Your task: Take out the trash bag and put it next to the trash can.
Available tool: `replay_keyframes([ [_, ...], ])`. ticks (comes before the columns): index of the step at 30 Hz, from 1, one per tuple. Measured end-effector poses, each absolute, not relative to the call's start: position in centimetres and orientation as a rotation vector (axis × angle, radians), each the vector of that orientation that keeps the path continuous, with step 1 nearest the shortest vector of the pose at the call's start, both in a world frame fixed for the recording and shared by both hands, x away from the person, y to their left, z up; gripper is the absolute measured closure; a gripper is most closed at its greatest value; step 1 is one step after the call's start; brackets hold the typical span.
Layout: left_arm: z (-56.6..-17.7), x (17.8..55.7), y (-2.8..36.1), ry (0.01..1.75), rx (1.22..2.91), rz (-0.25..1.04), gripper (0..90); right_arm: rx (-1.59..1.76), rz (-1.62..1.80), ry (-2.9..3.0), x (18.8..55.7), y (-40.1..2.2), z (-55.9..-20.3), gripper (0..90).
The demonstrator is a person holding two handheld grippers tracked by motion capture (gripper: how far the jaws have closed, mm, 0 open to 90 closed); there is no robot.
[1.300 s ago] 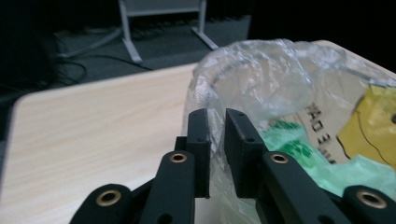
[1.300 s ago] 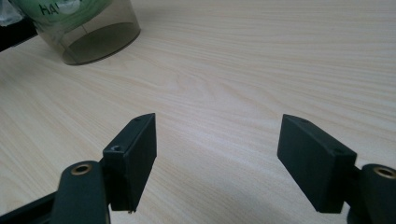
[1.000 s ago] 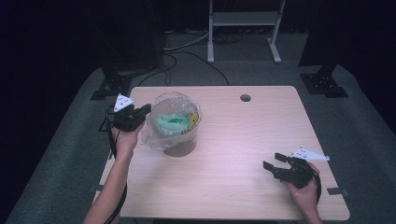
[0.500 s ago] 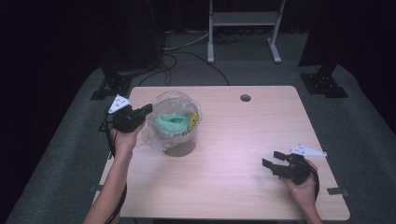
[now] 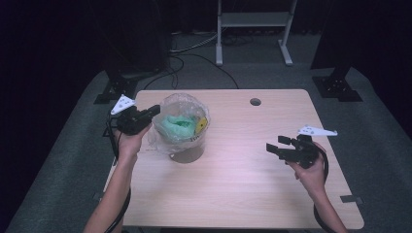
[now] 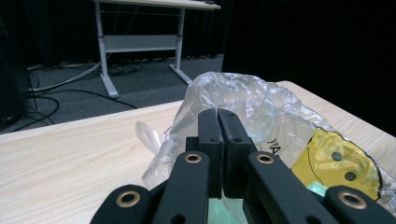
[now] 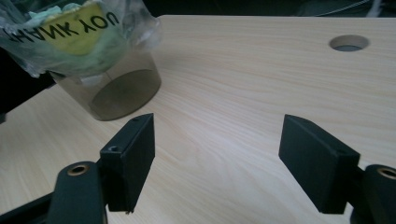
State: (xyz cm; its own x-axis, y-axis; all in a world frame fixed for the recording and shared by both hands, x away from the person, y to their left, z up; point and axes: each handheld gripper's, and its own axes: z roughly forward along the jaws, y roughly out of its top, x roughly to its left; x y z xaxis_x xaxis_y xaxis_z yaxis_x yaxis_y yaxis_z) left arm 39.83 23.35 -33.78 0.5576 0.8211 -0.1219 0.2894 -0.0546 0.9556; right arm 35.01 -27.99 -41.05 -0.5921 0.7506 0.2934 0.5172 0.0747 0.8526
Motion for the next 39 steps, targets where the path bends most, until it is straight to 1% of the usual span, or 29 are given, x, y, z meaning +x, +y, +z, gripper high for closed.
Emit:
replay_keyframes([
  [8, -33.7, 39.8, 23.1, 0.945, 1.609, 0.548, 89.1, 1.213, 1.565, 2.174, 37.8, -25.1, -38.5, 26.3],
  [17, -33.5, 39.7, 23.0, 0.929, 1.616, 0.542, 89.1, 1.132, 1.639, 2.216, 40.3, -20.6, -36.1, 26.3],
  [31, -33.7, 39.3, 22.9, 0.909, 1.637, 0.527, 89.0, 1.123, 1.691, 2.264, 43.5, -14.5, -35.9, 26.3],
  [39, -33.4, 39.2, 22.3, 0.891, 1.647, 0.526, 89.0, 1.111, 1.696, 2.278, 44.1, -12.6, -35.7, 26.3],
])
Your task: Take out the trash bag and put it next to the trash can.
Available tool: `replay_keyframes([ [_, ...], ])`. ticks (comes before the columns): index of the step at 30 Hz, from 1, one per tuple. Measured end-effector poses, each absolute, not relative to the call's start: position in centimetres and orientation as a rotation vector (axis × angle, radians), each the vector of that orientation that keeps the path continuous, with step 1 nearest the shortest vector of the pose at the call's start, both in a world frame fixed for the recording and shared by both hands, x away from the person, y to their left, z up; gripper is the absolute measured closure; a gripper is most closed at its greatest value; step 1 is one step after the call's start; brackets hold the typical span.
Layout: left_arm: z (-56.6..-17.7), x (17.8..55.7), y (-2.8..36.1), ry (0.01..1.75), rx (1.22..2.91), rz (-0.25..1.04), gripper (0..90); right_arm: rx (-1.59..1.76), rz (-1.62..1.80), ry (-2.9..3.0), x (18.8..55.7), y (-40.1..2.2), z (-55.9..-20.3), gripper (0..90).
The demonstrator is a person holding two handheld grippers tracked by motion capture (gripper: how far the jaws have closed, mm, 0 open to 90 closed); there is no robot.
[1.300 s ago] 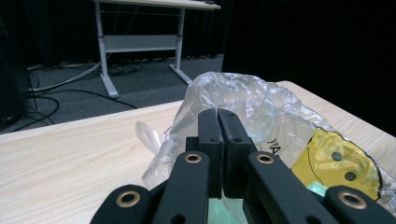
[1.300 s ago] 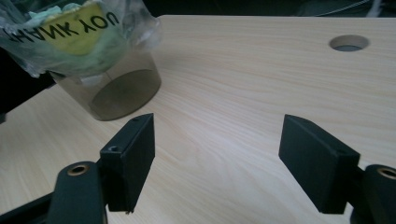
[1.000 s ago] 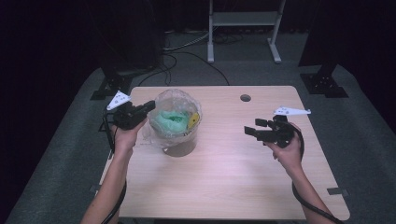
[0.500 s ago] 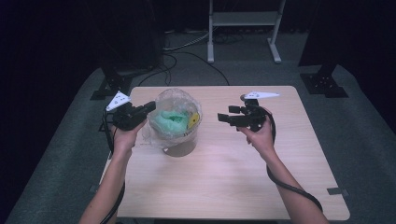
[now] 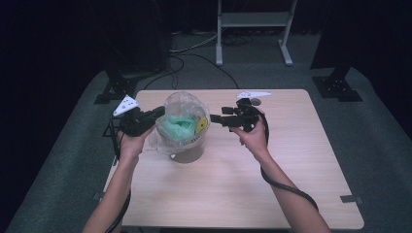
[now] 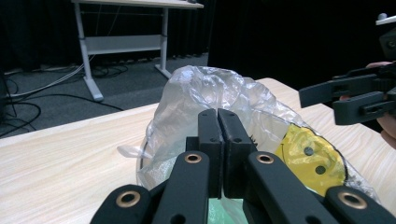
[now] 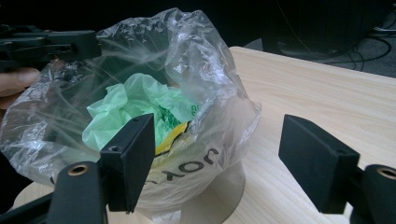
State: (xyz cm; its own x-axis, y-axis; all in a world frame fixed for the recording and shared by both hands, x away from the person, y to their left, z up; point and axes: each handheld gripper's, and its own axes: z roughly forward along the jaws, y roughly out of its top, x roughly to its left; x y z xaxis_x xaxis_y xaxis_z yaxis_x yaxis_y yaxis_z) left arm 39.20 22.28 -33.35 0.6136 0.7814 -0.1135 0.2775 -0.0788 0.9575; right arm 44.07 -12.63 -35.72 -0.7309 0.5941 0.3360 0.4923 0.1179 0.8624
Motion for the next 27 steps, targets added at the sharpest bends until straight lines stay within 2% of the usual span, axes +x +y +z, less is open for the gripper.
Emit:
replay_keyframes([
  [11, -33.1, 39.1, 21.9, 0.878, 1.646, 0.524, 89.0, 1.141, 1.699, 2.288, 44.8, -11.8, -36.2, 26.3],
  [13, -33.0, 39.1, 22.0, 0.878, 1.640, 0.525, 89.0, 1.149, 1.694, 2.289, 44.8, -11.5, -36.4, 29.2],
  [19, -32.5, 38.9, 22.3, 0.876, 1.621, 0.523, 89.0, 1.206, 1.683, 2.257, 44.5, -11.0, -36.1, 57.2],
  [27, -32.3, 38.9, 22.2, 0.873, 1.610, 0.513, 89.0, 1.273, 1.608, 2.258, 44.2, -10.5, -35.7, 86.8],
])
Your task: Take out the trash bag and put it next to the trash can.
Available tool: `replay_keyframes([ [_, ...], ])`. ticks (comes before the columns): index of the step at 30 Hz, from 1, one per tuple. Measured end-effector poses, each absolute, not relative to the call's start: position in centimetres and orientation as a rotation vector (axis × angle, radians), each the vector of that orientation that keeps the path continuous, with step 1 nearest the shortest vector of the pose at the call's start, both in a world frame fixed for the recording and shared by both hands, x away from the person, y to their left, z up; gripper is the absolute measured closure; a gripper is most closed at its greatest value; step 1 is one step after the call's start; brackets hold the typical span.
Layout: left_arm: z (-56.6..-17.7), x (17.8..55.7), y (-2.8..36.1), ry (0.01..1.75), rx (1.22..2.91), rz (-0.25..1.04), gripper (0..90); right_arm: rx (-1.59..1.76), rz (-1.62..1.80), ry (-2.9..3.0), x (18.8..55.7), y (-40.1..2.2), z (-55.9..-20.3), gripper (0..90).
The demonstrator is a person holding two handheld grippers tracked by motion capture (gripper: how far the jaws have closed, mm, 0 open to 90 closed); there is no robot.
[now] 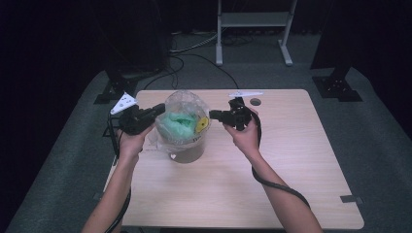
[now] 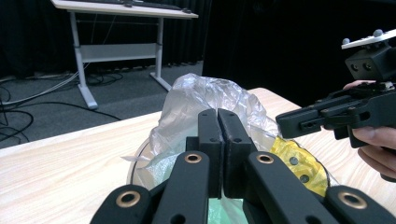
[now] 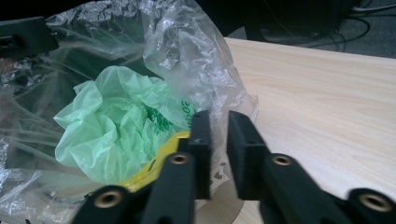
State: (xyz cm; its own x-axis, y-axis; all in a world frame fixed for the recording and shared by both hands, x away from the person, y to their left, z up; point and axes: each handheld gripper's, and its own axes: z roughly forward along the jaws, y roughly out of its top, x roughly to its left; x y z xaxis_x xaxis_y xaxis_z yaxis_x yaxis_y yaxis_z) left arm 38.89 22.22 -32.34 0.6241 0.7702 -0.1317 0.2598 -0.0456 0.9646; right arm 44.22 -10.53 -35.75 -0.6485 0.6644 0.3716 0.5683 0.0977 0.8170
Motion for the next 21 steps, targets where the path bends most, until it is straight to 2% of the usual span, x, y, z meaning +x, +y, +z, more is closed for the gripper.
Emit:
replay_keyframes([
  [2, -32.3, 38.9, 22.2, 0.873, 1.604, 0.512, 89.0, 1.274, 1.598, 2.261, 44.2, -10.5, -35.7, 90.0],
  [7, -32.2, 38.9, 22.3, 0.874, 1.607, 0.514, 89.0, 1.299, 1.616, 2.253, 44.2, -10.6, -35.6, 90.0],
  [9, -32.2, 38.9, 22.3, 0.876, 1.608, 0.515, 89.0, 1.317, 1.639, 2.242, 44.3, -10.8, -35.8, 85.0],
  [11, -32.2, 38.9, 22.4, 0.876, 1.608, 0.515, 89.0, 1.330, 1.675, 2.233, 44.5, -11.0, -36.0, 74.4],
  [15, -32.2, 38.9, 22.4, 0.877, 1.606, 0.512, 89.0, 1.350, 1.731, 2.215, 44.8, -11.1, -36.3, 59.9],
  [18, -32.2, 38.9, 22.4, 0.875, 1.607, 0.513, 89.0, 1.356, 1.730, 2.231, 45.0, -10.8, -36.7, 57.1],
  [21, -32.2, 38.9, 22.4, 0.874, 1.607, 0.513, 89.0, 1.370, 1.762, 2.231, 45.1, -10.7, -36.9, 59.9],
])
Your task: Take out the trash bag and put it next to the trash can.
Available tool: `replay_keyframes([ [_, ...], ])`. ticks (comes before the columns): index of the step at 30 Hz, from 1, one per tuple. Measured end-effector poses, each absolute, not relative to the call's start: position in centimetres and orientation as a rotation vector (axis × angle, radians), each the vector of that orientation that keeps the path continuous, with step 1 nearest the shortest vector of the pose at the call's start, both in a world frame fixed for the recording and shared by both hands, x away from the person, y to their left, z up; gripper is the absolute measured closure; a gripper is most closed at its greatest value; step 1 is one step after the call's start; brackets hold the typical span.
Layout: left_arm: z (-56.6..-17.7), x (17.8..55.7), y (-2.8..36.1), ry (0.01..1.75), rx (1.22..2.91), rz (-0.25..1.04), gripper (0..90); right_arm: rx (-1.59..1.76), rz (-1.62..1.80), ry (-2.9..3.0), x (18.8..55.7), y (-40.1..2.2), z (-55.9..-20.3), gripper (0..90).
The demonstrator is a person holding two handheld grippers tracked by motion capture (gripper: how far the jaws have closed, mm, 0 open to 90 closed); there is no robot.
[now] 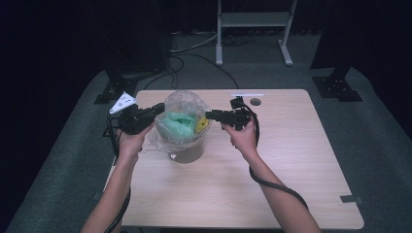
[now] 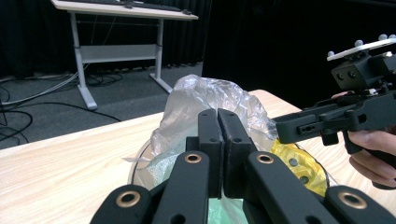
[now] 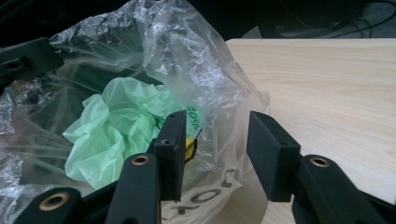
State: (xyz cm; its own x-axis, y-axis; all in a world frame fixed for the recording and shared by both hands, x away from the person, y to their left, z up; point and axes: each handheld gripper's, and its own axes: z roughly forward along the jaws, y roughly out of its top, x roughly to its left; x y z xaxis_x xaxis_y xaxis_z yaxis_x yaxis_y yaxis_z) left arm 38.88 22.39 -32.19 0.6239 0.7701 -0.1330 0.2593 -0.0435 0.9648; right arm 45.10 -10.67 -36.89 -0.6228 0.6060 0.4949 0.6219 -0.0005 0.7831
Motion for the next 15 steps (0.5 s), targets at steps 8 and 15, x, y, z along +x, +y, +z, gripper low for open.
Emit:
replay_keyframes([
  [8, -32.0, 38.9, 22.3, 0.872, 1.595, 0.501, 89.0, -1.402, -1.767, -2.272, 44.2, -10.6, -35.6, 90.0],
  [15, -31.5, 38.8, 21.6, 0.851, 1.586, 0.489, 89.0, -1.362, -1.762, -2.299, 43.5, -10.2, -34.1, 90.0],
])
